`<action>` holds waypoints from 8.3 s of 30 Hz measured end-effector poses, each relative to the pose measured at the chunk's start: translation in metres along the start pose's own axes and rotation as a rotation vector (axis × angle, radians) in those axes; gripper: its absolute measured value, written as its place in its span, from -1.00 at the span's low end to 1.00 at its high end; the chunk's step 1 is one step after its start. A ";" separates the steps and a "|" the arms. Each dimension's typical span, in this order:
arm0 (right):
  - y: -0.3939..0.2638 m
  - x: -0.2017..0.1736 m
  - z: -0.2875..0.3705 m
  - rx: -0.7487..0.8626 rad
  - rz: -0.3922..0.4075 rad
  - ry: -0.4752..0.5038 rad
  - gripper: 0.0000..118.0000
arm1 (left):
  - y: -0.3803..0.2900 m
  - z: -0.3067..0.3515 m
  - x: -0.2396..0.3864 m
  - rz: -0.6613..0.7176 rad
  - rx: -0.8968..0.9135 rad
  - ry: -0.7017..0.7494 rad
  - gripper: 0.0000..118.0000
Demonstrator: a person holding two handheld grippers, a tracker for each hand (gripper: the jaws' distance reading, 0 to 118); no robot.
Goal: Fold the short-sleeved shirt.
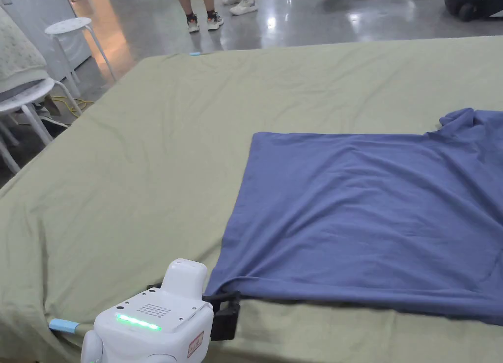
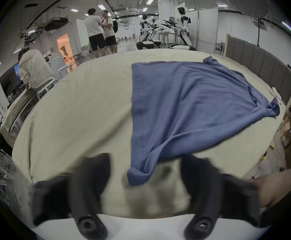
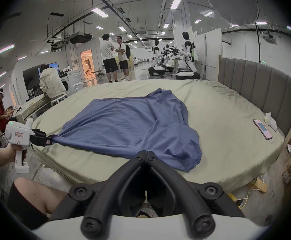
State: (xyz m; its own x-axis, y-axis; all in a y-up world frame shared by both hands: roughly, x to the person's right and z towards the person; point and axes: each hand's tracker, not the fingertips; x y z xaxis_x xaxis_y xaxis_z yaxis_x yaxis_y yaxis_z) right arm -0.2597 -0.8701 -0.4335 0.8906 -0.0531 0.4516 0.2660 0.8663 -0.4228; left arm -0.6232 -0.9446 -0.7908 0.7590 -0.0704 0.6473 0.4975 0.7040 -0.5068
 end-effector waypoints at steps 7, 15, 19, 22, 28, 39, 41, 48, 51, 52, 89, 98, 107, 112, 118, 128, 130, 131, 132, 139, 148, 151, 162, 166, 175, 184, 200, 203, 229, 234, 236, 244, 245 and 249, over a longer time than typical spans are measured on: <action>0.000 0.009 0.002 -0.023 0.018 -0.018 -0.99 | -0.003 -0.006 0.010 -0.101 -0.039 0.004 -0.98; 0.010 0.029 -0.027 -0.082 0.064 -0.130 0.11 | 0.011 0.019 0.005 -0.052 0.050 -0.005 -0.98; 0.012 0.059 -0.063 -0.158 0.033 -0.139 0.96 | 0.017 0.022 0.003 -0.051 0.071 0.006 -0.98; 0.017 0.069 -0.087 -0.217 0.058 -0.188 0.94 | 0.019 0.022 0.004 -0.048 0.058 0.010 -0.98; 0.008 0.095 -0.132 -0.341 -0.015 -0.177 -0.47 | 0.020 0.013 0.005 -0.048 0.032 0.013 -0.98; 0.059 0.097 -0.090 -0.247 -0.033 -0.095 -0.92 | 0.056 0.031 -0.013 -0.007 0.027 -0.038 -0.98; 0.081 0.099 -0.099 -0.249 -0.023 -0.089 -0.92 | 0.077 0.026 -0.021 0.026 0.026 -0.052 -0.98; 0.147 0.126 -0.175 -0.301 -0.087 -0.105 -0.92 | 0.162 -0.030 -0.041 0.037 -0.016 -0.077 -0.98; 0.162 0.126 -0.217 -0.361 -0.034 -0.142 -0.92 | 0.189 -0.072 -0.043 0.016 -0.092 -0.081 -0.98; 0.163 0.128 -0.231 -0.374 -0.036 -0.154 -0.92 | 0.195 -0.086 -0.043 0.002 -0.123 -0.088 -0.98; 0.087 0.021 -0.121 -0.223 0.083 0.070 -0.99 | 0.098 -0.084 -0.020 0.217 -0.059 -0.014 0.68; 0.085 0.047 -0.133 -0.233 0.037 0.027 -0.99 | 0.103 -0.112 0.024 -0.005 -0.051 0.070 -0.90; 0.072 0.094 -0.154 -0.281 -0.033 -0.085 0.71 | 0.109 -0.082 0.004 0.053 -0.012 -0.005 -0.91; 0.061 0.114 -0.193 -0.271 -0.064 -0.128 0.75 | 0.104 -0.093 -0.011 0.105 -0.054 -0.029 -0.91; 0.040 0.110 -0.238 -0.332 -0.064 -0.107 -0.30 | 0.098 -0.102 -0.014 0.095 -0.074 -0.022 -0.91; 0.078 0.119 -0.192 -0.311 -0.079 -0.021 -0.79 | 0.118 -0.044 -0.023 0.141 -0.044 -0.098 -0.91; 0.087 0.115 -0.172 -0.362 -0.029 0.005 -0.79 | 0.117 -0.031 -0.029 0.154 -0.065 -0.152 -0.91; 0.086 0.114 -0.165 -0.393 0.010 0.015 -0.79 | 0.114 -0.026 -0.033 0.157 -0.071 -0.157 -0.91; 0.082 0.112 -0.159 -0.407 0.056 0.013 -0.79 | 0.111 -0.018 -0.032 0.159 -0.094 -0.170 -0.91; 0.049 0.096 -0.116 -0.459 0.089 0.016 -0.79 | 0.055 0.006 -0.022 0.089 -0.205 -0.226 -0.91; 0.025 0.109 -0.130 -0.478 0.099 -0.052 -0.62 | 0.037 0.000 -0.011 0.066 -0.257 -0.188 -0.70; 0.033 0.106 -0.119 -0.419 0.138 -0.141 1.00 | 0.047 0.018 -0.021 0.082 -0.171 -0.128 0.28; 0.138 0.049 -0.108 0.010 0.076 -0.127 -1.00 | 0.152 0.034 -0.028 0.154 0.205 -0.022 -1.00; 0.157 0.038 -0.143 -0.007 0.047 -0.012 -1.00 | 0.195 -0.029 -0.031 0.147 0.169 -0.057 -1.00; 0.165 0.025 -0.185 -0.064 0.078 0.062 -1.00 | 0.230 -0.221 -0.057 0.317 -0.126 -0.037 0.79; 0.170 0.064 -0.237 -0.153 0.080 -0.005 -1.00 | 0.209 -0.219 -0.013 0.070 -0.113 -0.008 -1.00; 0.159 0.152 -0.444 -0.552 -0.028 -0.176 -0.24 | 0.220 -0.190 -0.026 0.060 -0.080 -0.069 -1.00; 0.164 0.149 -0.416 -0.466 -0.090 -0.122 -0.76 | 0.220 -0.186 -0.029 0.077 -0.096 -0.081 -1.00; 0.074 0.116 -0.086 -0.304 0.009 -0.059 -0.95 | 0.067 0.020 -0.023 0.078 -0.051 -0.206 -1.00; 0.038 0.120 -0.105 -0.366 0.032 -0.115 -0.95 | 0.039 0.011 -0.016 0.078 -0.113 -0.206 -1.00; 0.026 0.120 -0.113 -0.394 0.064 -0.146 -0.95 | 0.028 0.007 -0.017 0.075 -0.129 -0.207 -1.00; -0.006 0.123 -0.136 -0.418 0.018 -0.212 -0.71 | 0.010 -0.019 -0.024 0.161 -0.137 -0.219 -0.95; -0.004 0.123 -0.134 -0.410 0.014 -0.223 -0.19 | 0.011 -0.015 -0.028 0.197 -0.134 -0.238 -0.76; 0.015 0.128 -0.091 -0.268 -0.043 -0.254 0.95 | 0.017 0.023 -0.057 0.404 -0.059 -0.398 0.98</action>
State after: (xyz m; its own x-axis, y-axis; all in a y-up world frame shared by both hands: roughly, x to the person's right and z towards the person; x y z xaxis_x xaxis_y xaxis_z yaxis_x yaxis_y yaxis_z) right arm -0.1081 -0.9096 -0.4538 0.7653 0.0675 0.6401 0.4185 0.7033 -0.5746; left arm -0.6678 -0.9120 -0.8236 0.6824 0.4762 0.5547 0.2319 0.5786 -0.7820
